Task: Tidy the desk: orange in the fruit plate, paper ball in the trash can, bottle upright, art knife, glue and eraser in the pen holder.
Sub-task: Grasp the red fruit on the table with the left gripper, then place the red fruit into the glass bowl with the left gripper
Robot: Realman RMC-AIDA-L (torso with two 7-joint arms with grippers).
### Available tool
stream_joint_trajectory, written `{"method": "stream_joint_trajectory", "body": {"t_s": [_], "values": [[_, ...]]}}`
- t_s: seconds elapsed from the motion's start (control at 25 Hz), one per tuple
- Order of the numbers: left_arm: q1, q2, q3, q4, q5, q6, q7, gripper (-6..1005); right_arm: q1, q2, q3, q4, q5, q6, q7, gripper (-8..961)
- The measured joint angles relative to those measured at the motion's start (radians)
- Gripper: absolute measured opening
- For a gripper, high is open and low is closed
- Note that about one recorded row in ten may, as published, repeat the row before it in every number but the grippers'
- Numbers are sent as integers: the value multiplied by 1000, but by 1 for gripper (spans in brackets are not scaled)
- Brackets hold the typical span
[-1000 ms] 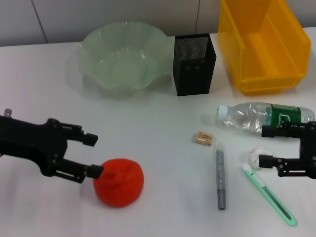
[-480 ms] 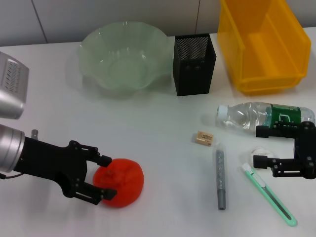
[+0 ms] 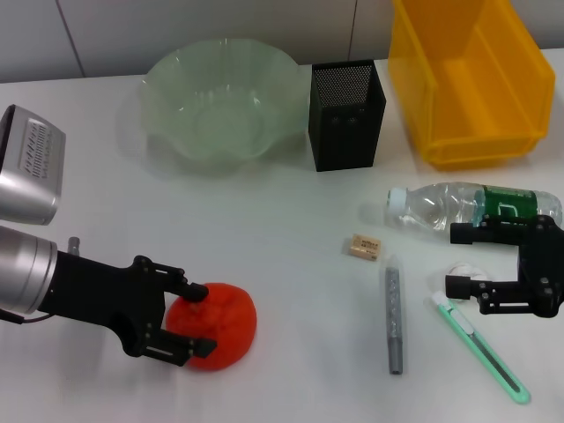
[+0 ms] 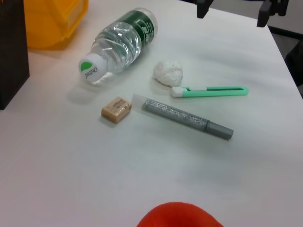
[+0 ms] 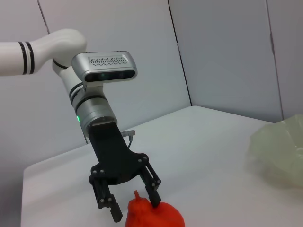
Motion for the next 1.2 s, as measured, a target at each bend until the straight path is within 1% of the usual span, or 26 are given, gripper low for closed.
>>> {"method": "stream_joint_trajectory", "body": {"t_s": [0.28,0.52,0.72,0.84,1.0,1.2], "values": [[15,2,2,0,-41,0,32,707,0,0,6,0,0,4,0,775],[10,2,5,0,-36,0,32,513,-1,0,9,0,0,4,1,776],[11,2,4,0,-37,-1,32,271,0,0,10,0,2,4,1,775],[13,4,-11,0,-48,0,30,204,1,0,10,0,3,4,1,775],[1,9,-47,13,-64,29,12,189,2,1,10,0,4,4,3,775],[-43,11,-156,121,-79,76,-63,170,3,4,9,0,4,4,3,776]]}}
